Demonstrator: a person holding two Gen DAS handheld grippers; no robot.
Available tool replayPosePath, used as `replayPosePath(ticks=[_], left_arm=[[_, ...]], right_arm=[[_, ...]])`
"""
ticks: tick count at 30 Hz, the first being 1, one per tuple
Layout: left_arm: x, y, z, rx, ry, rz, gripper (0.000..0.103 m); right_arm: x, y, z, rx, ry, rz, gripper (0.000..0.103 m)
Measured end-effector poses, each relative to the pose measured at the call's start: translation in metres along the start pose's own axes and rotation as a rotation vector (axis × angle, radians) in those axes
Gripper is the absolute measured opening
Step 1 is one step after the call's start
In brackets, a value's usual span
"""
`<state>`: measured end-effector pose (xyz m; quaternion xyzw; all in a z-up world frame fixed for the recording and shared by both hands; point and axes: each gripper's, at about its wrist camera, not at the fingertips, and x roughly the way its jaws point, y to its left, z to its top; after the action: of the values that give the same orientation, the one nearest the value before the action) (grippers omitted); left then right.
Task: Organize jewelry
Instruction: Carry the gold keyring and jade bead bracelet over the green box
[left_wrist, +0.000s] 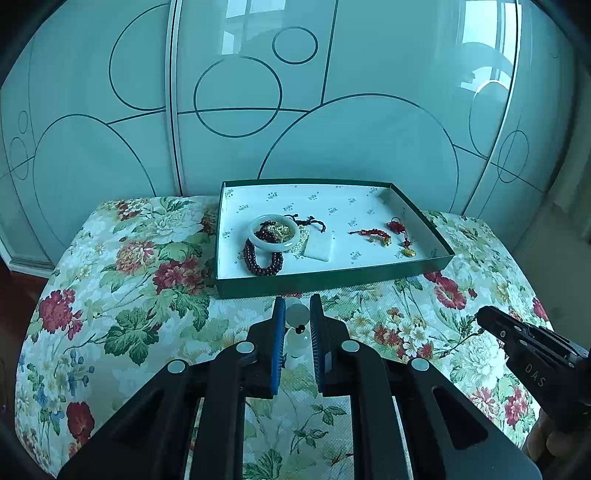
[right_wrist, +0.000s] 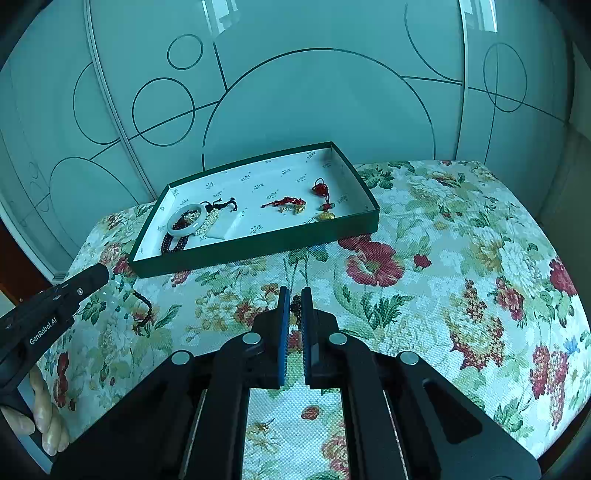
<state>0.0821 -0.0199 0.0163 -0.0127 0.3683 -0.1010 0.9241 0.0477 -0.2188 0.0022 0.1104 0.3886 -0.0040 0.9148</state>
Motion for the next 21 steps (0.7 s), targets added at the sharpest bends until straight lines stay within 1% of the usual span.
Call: replayPosePath(ticks=[5, 11, 17, 21], left_arm=[[-0.003, -0.004, 0.015, 0.006, -0.033, -0.012, 0.013], [0.001, -0.011, 0.04, 0.021, -0.076, -0.023, 0.013], [0.019, -0.014, 0.069, 0.02, -0.104, -0.015, 0.013], [0.038, -0.014, 0.091, 0.022, -0.125, 0.01, 0.013]], right_arm=[[0.001, 0.004, 0.014, 0.001, -0.015, 0.018, 0.006], [0.003, 0.015, 0.047, -0.022, -0.074, 0.027, 0.006], [0.017, 0.023, 0.083, -0.039, -0.115, 0.037, 0.006], [0.031, 0.029, 0.106, -0.063, -0.136, 0.033, 0.006]])
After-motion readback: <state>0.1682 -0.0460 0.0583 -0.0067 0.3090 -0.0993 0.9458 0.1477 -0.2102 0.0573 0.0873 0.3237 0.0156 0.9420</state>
